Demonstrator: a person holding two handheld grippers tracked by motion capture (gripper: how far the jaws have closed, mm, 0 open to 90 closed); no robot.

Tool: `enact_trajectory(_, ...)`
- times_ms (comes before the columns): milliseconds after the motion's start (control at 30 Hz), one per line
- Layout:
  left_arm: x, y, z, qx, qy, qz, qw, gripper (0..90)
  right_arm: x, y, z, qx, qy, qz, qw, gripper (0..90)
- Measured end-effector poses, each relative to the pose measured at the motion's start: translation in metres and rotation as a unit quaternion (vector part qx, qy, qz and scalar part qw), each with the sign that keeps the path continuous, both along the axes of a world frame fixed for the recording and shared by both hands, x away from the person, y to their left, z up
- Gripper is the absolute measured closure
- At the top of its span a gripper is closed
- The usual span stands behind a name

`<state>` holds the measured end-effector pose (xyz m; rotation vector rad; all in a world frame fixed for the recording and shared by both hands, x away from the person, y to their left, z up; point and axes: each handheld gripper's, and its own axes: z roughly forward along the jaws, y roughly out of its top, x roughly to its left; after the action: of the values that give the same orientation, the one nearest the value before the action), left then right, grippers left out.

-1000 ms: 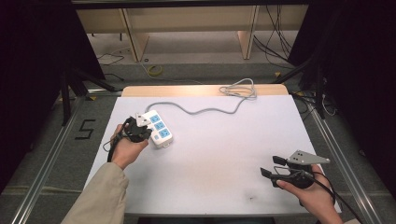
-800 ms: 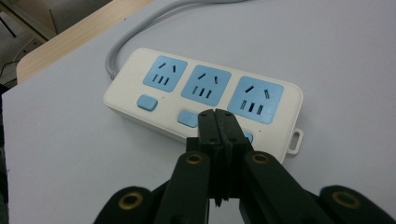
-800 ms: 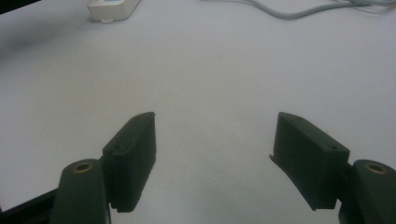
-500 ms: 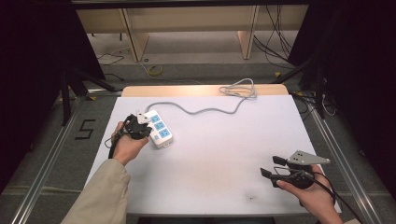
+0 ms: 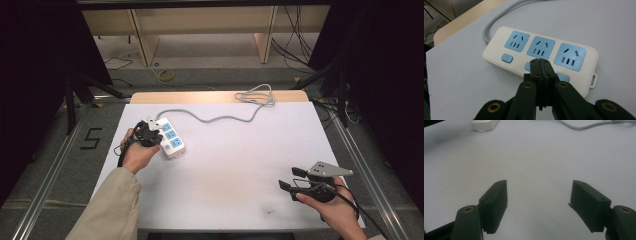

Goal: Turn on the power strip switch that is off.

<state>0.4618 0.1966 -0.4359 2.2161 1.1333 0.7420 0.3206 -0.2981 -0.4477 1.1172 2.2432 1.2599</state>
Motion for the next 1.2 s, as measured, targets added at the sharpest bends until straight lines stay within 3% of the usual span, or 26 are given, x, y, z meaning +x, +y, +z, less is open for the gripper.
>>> enact_trajectory(600,0.02,-0.001,0.003,0.001,0.004,0.002,1.0,90.0,0.001,-0.001,-0.001,0.006,0.005,-0.004,1.0,30.2)
enact_trajectory(933,0.032,0.008,-0.002,-0.005,0.006,0.024,0.9997,90.0,0.002,-0.001,-0.002,0.006,0.005,-0.003,1.0,30.1)
enact_trajectory(1200,0.041,0.012,-0.003,-0.002,0.008,0.028,0.9996,90.0,0.002,-0.001,-0.002,0.006,0.005,-0.002,1.0,30.1)
